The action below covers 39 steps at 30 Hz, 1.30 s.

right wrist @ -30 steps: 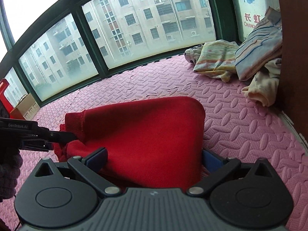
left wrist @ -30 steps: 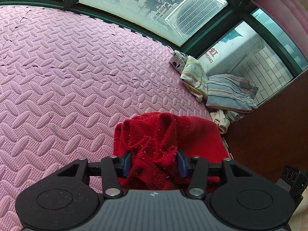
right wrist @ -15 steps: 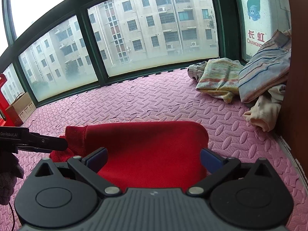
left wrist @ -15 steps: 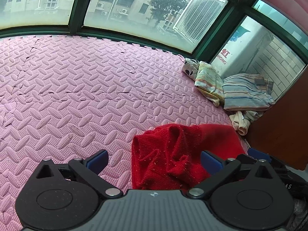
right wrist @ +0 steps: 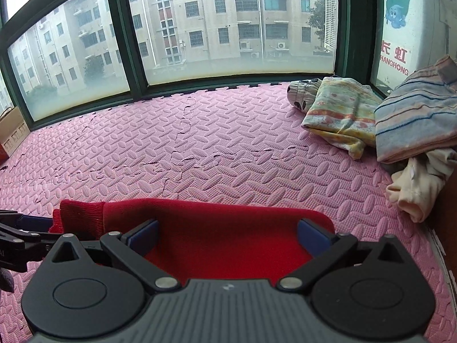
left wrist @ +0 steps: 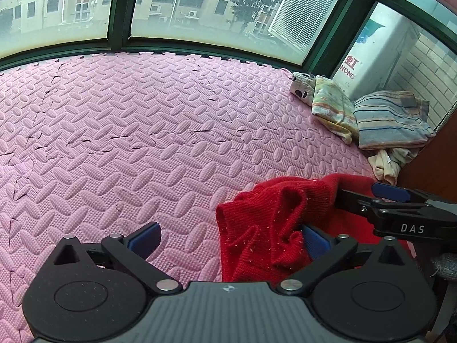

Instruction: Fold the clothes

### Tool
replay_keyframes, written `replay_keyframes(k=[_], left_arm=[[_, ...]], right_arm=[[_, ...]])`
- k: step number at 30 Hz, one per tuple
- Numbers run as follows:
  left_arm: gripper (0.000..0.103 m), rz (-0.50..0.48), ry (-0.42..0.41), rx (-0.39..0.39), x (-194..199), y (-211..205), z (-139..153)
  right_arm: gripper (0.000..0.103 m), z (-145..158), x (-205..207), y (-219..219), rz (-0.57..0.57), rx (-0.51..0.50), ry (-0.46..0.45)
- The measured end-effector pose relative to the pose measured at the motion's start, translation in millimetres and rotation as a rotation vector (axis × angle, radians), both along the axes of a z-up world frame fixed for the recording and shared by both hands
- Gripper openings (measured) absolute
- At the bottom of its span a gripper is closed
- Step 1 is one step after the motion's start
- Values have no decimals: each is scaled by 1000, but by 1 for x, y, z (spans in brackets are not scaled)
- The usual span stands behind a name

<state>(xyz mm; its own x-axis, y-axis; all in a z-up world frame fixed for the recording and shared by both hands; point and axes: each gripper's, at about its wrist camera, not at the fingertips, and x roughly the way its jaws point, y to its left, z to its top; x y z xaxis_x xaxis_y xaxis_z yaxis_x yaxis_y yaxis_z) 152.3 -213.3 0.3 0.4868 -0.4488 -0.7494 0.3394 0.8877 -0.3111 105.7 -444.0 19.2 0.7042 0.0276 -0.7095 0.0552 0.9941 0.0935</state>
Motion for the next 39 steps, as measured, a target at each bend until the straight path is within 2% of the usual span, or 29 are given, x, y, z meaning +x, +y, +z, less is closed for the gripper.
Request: replay_keyframes(k=[6, 14, 22, 29, 34, 39], left_arm=[[103, 1, -3, -5, 1, 2, 2], [103, -1, -5, 10, -2, 4, 2], [103, -14, -41, 19, -14, 4, 10], [103, -20, -62, 25, -29, 9, 15], [103, -17, -69, 27, -39, 16, 16], [103, 13, -66, 33, -40, 26, 15]], right_arm=[[103, 15, -5, 10, 51, 18, -30], [103, 3, 12, 29, 51, -13, 8], [103, 26, -28, 28, 63, -62, -58], [103, 19, -73, 41, 65, -126, -69], [103, 16, -85, 55, 87, -164, -89], [103, 27, -79, 60, 77, -148, -142]])
